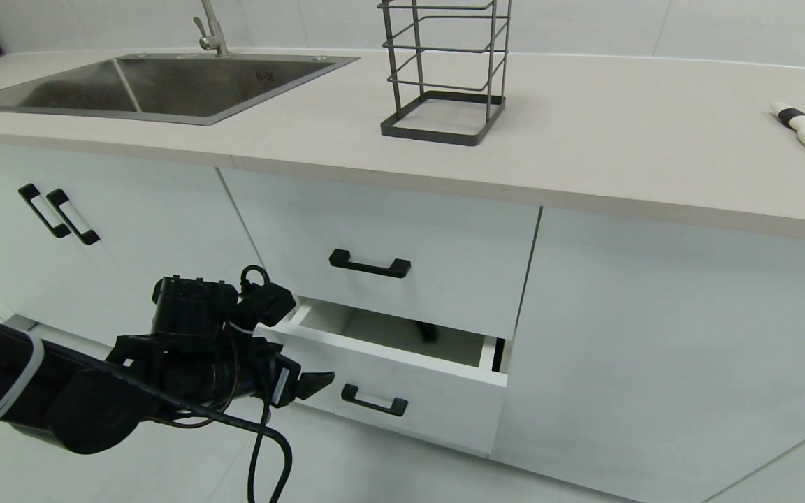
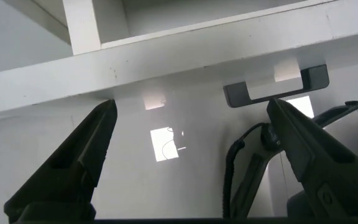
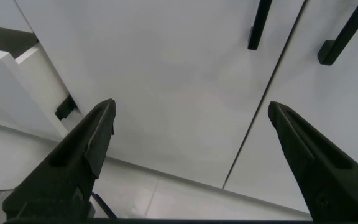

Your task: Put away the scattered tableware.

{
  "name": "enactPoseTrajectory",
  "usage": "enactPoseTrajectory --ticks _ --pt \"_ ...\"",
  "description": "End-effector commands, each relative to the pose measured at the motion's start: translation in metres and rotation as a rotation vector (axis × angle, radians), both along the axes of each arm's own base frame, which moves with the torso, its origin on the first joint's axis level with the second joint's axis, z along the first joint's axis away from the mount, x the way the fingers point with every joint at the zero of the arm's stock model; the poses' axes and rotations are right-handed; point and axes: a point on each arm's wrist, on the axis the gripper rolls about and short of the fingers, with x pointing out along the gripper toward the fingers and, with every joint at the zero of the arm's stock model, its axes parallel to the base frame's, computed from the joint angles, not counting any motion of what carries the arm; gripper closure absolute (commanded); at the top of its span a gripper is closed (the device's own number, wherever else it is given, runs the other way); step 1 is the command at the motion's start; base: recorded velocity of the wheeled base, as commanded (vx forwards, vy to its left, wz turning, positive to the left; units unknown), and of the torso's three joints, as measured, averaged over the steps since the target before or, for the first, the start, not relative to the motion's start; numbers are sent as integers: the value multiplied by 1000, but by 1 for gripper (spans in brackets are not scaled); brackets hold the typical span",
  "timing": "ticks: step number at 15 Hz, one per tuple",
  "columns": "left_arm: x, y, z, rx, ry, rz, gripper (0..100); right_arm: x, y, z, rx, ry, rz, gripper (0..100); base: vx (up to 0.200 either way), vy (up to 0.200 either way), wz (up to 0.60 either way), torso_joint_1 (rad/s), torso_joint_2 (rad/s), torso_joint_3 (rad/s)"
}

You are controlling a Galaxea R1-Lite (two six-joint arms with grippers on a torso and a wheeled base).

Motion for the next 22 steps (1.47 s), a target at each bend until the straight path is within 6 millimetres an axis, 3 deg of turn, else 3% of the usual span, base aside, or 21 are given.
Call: enactPoseTrajectory --ticks 1,12,19,22 --pt "6 -1 0 -2 -7 -1 0 0 0 0 0 1 1 0 0 0 0 0 0 0" --pt "42 -9 3 -49 -109 11 0 0 0 0 0 1 1 0 0 0 0 0 0 0" --pt "51 -12 3 -67 -150 14 0 0 0 0 0 1 1 0 0 0 0 0 0 0" --pt "41 -9 0 -60 -143 14 0 0 0 0 0 1 1 0 0 0 0 0 0 0"
